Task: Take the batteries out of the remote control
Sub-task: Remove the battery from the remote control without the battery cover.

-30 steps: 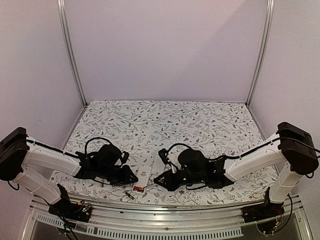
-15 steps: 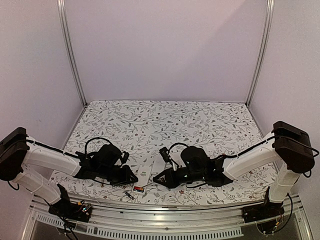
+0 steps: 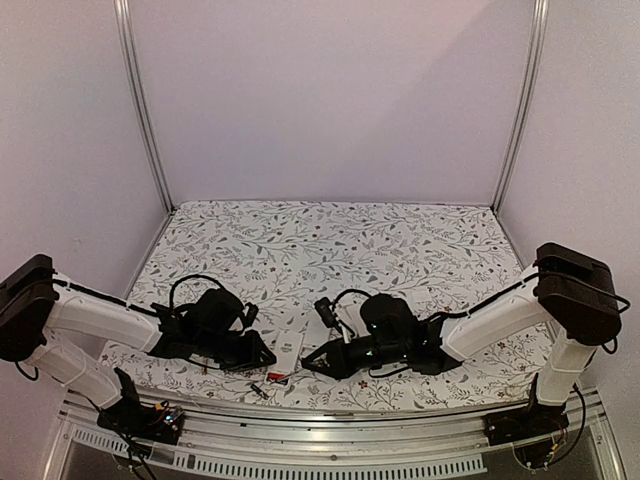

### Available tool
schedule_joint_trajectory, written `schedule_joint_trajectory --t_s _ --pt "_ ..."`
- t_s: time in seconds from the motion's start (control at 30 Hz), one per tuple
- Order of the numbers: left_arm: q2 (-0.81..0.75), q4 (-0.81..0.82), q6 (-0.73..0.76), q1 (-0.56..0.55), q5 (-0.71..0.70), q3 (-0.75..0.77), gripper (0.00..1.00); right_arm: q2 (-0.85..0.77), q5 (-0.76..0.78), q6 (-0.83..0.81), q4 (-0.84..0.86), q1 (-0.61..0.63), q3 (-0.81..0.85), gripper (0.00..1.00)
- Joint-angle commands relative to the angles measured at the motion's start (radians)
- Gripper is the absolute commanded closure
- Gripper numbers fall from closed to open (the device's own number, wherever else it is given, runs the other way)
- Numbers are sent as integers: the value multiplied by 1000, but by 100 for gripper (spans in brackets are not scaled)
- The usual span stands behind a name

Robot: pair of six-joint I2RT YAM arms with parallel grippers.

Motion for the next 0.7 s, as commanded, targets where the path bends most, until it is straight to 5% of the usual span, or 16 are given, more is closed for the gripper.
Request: schedule_joint_trajectory --t_s 0.0,0.67 --pt "17 -31 -1 -26 33 -17 84 22 22 11 2 -8 -17 100" --pt "15 -33 -3 -26 32 -17 84 -155 172 -31 -113 -8 -64 100"
